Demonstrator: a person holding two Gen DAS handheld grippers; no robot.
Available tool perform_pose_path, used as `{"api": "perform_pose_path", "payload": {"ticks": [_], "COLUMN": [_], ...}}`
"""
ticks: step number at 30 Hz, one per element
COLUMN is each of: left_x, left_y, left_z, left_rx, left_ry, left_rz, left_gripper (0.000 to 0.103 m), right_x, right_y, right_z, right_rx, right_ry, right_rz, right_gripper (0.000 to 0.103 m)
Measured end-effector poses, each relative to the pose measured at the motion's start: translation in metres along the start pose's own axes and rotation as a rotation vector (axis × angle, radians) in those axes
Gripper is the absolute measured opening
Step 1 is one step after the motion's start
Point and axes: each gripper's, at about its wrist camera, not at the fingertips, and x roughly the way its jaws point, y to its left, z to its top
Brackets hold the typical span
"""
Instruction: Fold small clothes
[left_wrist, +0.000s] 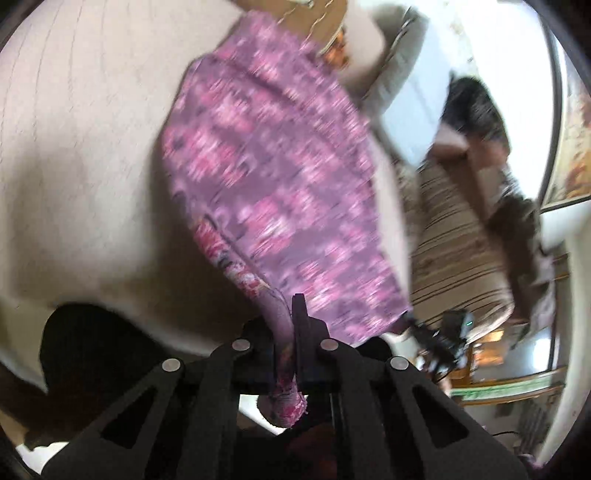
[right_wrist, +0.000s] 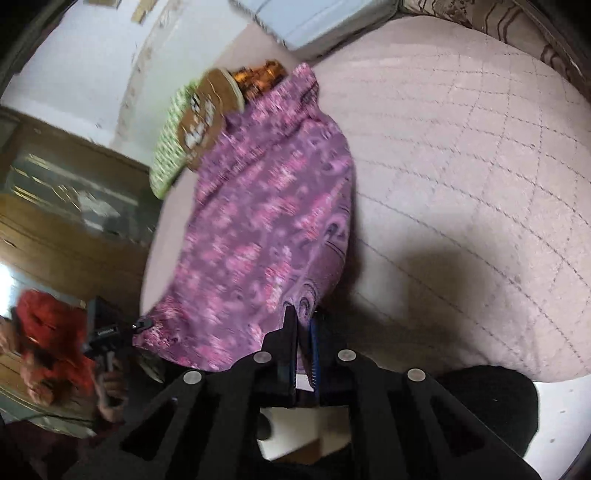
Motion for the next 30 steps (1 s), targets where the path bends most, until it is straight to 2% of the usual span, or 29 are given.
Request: {"api": "perform_pose_path", "payload": {"ticks": [6, 12, 16, 19, 24, 30], "left_x": [0.004, -0.007, -0.009, -0.007, 0.001, 0.028], "left_y": [-0.011, -0.010, -0.014, -0.021, -0.027, -0.019], "left_z": [0.025, 0.044, 0.070, 0.103, 0.163, 0.244], "left_rx": [-0.010, -0.027, -0.048, -0.049, -0.059, -0.094], "left_ry": [-0.022, -0.053, -0.093, -0.133, -0.199, -0.246], "left_rz": [-0.036, -0.055, -0.066, -0.058, -0.049, -0.010], "left_gripper": [0.005, 0.005, 0.005, 0.005, 0.005, 0.005], "right_x": [0.006, 0.013, 0.016, 0.016, 0.024, 0.067], "right_y": [0.021, 0.029, 0.033, 0.040, 0.053, 0.045], "right_z": [0.020, 0.042, 0.060, 0.082, 0.143, 0.216], "right_rx": [0.015, 0.023, 0.030, 0.022, 0.012, 0.073], "right_ry": [-0.030, -0.044, -0.059, -0.090, -0.174, -0.225], "right_rz": [0.105, 0.138, 0.170, 0.198, 0.218, 0.216], "right_gripper": [0.006, 0.006, 0.006, 0.006, 0.006, 0.006]}}
